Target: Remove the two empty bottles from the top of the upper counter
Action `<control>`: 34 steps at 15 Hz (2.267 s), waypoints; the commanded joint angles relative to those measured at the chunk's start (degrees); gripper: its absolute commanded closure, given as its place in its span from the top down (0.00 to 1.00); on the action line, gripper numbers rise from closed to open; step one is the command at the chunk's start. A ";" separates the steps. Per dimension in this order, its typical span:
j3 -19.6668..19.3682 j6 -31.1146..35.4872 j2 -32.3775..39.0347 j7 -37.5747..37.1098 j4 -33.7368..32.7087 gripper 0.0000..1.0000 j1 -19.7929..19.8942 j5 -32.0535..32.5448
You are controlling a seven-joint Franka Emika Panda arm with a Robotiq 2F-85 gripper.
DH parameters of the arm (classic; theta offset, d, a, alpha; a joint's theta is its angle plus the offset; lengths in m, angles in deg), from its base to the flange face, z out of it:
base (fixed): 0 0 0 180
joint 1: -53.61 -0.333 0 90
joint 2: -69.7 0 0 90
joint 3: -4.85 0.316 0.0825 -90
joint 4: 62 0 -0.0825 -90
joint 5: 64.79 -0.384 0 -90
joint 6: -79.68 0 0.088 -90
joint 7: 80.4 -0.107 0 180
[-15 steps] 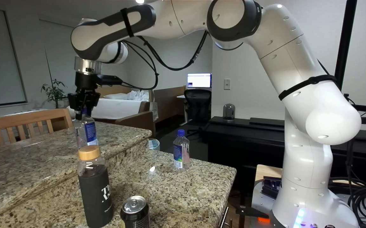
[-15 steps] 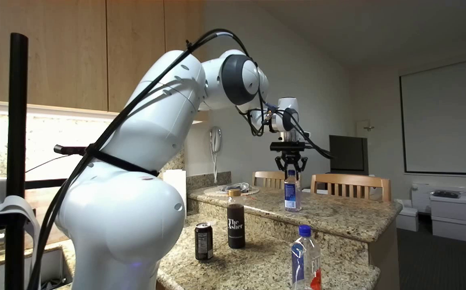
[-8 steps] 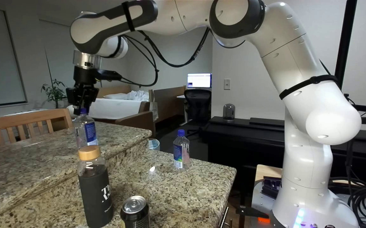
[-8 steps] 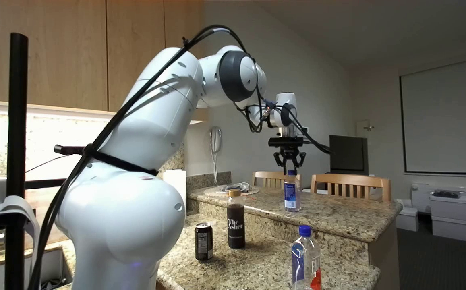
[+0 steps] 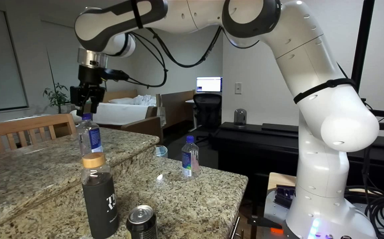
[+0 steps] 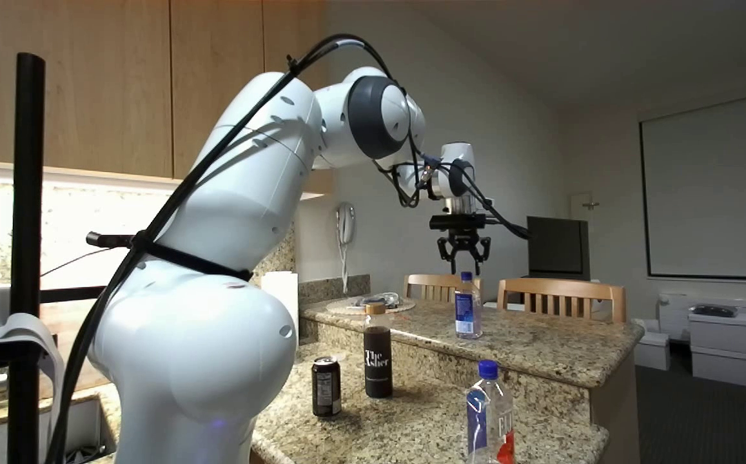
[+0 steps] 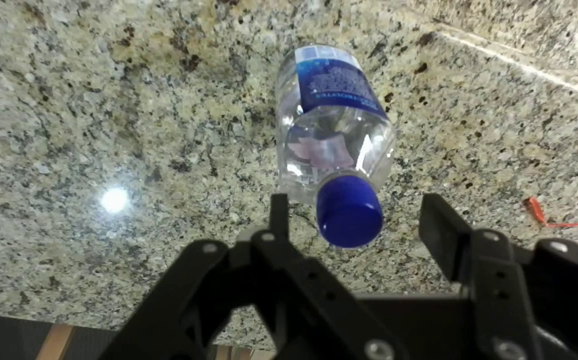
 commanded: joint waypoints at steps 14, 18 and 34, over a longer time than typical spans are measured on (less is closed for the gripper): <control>0.10 -0.23 -0.13 0.22 1.02 0.14 0.06 0.62; 0.15 -0.31 -0.13 0.30 1.04 0.15 0.02 0.63; 0.81 -4.01 -10.35 1.61 5.71 0.15 0.44 -0.66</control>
